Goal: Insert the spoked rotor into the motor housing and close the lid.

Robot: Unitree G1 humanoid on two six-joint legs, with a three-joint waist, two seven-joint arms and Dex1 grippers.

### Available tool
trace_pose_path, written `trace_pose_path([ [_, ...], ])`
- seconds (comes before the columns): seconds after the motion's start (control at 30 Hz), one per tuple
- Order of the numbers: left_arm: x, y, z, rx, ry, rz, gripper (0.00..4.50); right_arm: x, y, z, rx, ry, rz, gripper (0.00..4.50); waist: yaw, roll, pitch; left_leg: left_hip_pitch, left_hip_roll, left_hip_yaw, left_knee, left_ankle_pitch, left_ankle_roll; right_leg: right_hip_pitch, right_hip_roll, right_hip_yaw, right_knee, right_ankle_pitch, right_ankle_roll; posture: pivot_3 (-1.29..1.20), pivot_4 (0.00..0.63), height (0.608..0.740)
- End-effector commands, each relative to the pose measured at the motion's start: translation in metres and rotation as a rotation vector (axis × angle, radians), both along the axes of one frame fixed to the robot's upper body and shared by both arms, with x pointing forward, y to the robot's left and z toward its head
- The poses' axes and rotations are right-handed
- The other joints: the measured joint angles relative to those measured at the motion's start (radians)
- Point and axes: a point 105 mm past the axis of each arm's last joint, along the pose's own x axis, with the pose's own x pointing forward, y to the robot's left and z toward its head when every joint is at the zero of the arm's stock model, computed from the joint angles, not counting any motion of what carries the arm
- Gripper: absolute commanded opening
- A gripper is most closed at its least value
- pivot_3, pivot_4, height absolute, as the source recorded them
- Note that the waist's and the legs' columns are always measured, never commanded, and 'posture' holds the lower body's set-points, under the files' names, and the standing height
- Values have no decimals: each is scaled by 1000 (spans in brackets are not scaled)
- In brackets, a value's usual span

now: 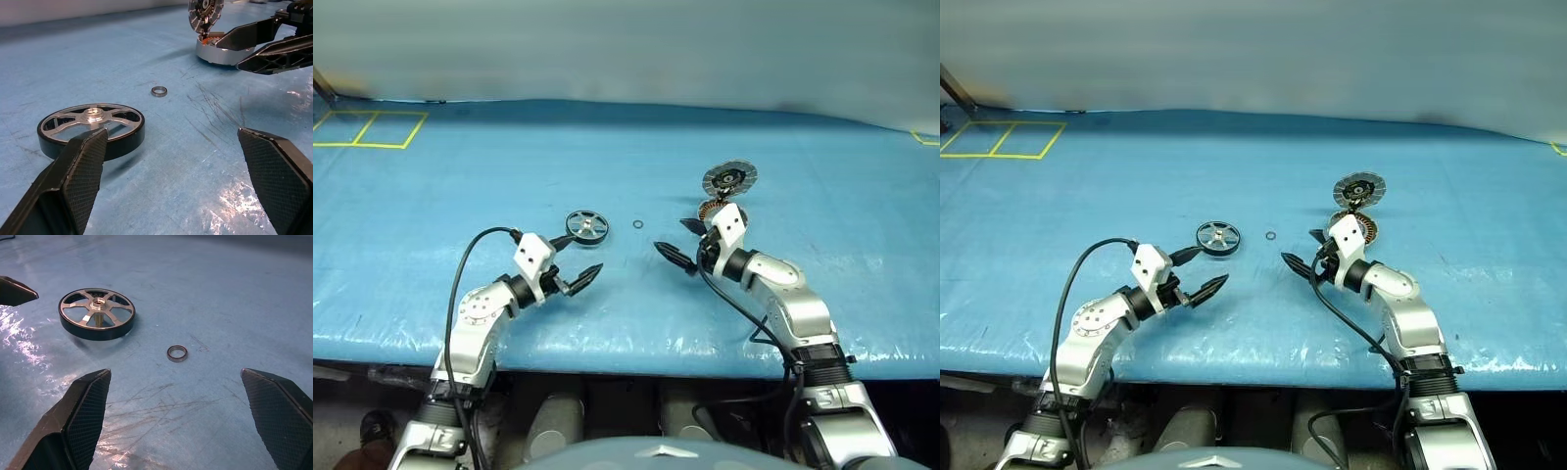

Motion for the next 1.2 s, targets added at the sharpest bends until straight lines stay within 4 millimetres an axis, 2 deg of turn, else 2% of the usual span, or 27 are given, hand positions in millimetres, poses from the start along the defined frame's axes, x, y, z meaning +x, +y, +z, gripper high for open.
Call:
trace_pose_path([
  [0.03, -2, -5, 13, -7, -43, -26, 4500, 2, -3, 10, -1, -38, -10, 4484, 0, 0, 0, 0, 0, 0, 0, 0, 0, 0, 0, 0, 0, 0, 0, 0, 150, 740],
  [0.57, 6, -6, 20, -2, -69, -13, 4500, -2, 8, 9, 5, -40, 33, 4484, 0, 0, 0, 0, 0, 0, 1, 0, 0, 0, 0, 0, 0, 0, 0, 0, 150, 740],
  [0.83, 6, -10, 17, -9, -66, -11, 4500, -2, -2, 10, -44, -50, 20, 4484, 0, 0, 0, 0, 0, 0, 0, 0, 0, 0, 0, 0, 0, 0, 0, 0, 150, 740],
  [1.0, 6, -11, 17, -8, -72, -7, 4500, 5, -27, 12, -388, -92, 53, 4484, 0, 0, 0, 0, 0, 1, 1, 0, 0, 0, 0, 0, 0, 0, 0, 0, 150, 740],
  [1.07, 5, -12, 15, -10, -64, -8, 4500, 8, -42, 20, -518, -113, 57, 4484, 0, 0, 0, 0, 0, 1, 1, 0, 0, 0, -1, 0, 0, 0, 0, 0, 150, 740],
  [1.13, 5, -13, 14, -14, -65, -5, 4500, 17, -57, 36, -658, -153, 60, 4484, 0, 0, 0, 0, -1, 1, 1, 0, 0, 0, -1, 0, 0, 0, 0, 0, 150, 740],
  [1.2, 6, -13, 15, -16, -71, 2, 4500, 23, -62, 45, -722, -169, 68, 4484, -1, -1, 1, -1, -1, 2, 1, 0, 0, -1, -2, 0, 0, 0, 0, 0, 150, 740],
])
